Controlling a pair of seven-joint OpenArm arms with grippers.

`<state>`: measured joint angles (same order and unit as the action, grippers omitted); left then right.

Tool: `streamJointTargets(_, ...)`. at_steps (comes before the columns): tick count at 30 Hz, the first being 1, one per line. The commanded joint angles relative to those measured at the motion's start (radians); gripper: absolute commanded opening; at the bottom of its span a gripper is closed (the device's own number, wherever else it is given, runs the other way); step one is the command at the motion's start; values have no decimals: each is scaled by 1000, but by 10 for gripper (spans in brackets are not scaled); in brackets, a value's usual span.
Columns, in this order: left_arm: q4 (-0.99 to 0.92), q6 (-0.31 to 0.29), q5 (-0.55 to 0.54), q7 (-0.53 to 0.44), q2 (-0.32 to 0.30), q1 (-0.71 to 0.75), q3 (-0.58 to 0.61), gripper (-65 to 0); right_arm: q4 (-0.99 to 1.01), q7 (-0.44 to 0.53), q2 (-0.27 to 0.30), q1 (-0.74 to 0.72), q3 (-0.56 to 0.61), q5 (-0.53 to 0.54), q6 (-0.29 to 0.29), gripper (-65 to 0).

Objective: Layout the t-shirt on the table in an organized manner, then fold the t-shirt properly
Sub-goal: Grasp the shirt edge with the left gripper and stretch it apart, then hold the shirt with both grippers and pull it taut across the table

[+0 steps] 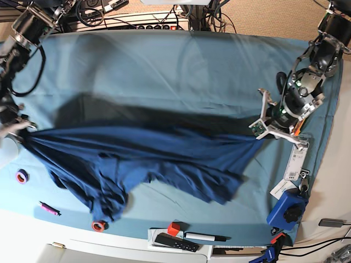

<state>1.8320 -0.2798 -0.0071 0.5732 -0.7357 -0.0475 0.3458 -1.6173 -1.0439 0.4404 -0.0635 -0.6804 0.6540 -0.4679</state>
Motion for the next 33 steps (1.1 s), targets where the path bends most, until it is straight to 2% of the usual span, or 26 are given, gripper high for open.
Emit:
streamJointTargets(1, 15, 18, 7, -2, -24, -13, -9, -650, -19, 19, 25, -3, -31, 15, -8, -650)
streamJointTargets(5, 16, 18, 0, 21, -42, -6, -9, -650, -19, -9, 25, 50, -87, 71, -14, -650)
streamJointTargets(10, 27, 17, -15, 34, -46, 32, -9, -650, -19, -19, 22, 114, -85, 80, -15, -650)
streamJointTargets(13, 42, -2, -14, 57, -46, 64, -9, -650, -19, -21, 23, 135, -85, 94, -15, -650)
streamJointTargets(18, 74, -8, -11, 78, -46, 127, -9, -650, -19, -107, 22, 136, -85, 163, -16, -650)
streamJointTargets(22, 113, -8, -8, 131, -46, 170, -9, -650, -19, -148, 23, 136, -85, 184, -48, -650)
streamJointTargets(33, 216, -5, 87, 216, -47, 276, -9, -650, -19, -201, 23, 136, -85, 195, -52, -650)
